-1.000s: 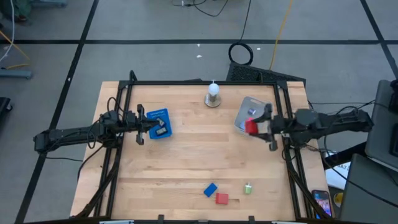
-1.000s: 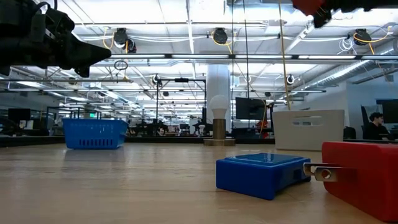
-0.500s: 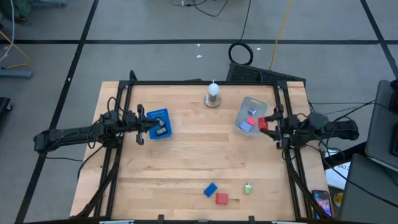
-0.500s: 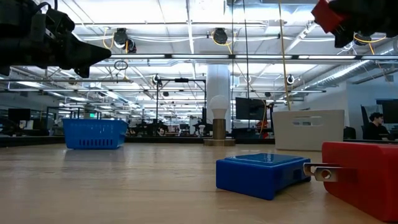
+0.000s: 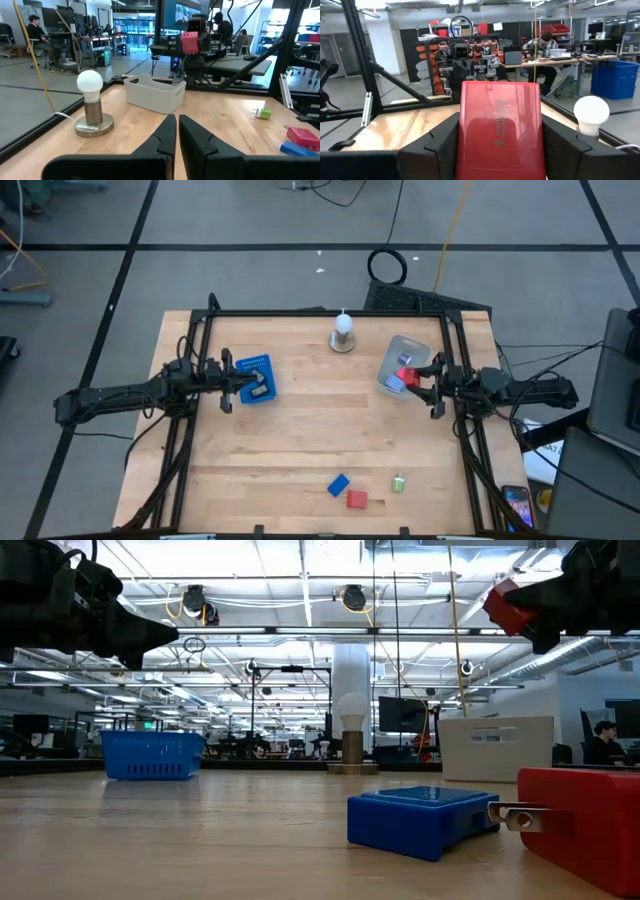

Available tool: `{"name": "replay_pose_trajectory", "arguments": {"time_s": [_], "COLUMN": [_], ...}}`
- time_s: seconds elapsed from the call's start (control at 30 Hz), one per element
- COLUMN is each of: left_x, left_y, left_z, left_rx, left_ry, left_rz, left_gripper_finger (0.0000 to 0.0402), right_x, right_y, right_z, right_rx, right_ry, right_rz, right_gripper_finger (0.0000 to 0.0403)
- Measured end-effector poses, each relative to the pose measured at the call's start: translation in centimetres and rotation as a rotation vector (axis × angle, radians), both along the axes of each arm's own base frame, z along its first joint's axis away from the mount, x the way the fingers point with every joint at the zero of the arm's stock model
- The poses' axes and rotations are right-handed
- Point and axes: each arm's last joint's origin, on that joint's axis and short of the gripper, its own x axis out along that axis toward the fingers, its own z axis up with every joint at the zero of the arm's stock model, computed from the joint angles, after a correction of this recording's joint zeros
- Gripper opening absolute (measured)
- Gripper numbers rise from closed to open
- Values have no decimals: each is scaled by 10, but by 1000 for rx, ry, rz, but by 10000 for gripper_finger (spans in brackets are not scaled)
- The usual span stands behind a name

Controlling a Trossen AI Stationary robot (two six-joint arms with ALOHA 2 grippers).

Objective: Pick & Place Office items
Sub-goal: Put the top red charger adapter into the gray bin

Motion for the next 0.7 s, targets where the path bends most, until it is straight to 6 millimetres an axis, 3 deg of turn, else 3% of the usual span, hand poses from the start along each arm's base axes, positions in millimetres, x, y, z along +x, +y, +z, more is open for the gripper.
{"name": "replay_pose_trajectory", "arguments": {"time_s": [0.4,0.7], "left_x": [0,0], "left_y": [0,1], "left_z": [-1,-1], "left_rx": [2,-3], "left_ry": [6,6], "left_rz": [1,45], "left_gripper_finger": [24,24], "right_x": [6,6], "right_y": [-6,-8], "right_z": [-23,-26], "right_rx": [10,26], "right_ry": [53,68], "right_rz": [-96,-122], "right_gripper_finger": [203,203]}}
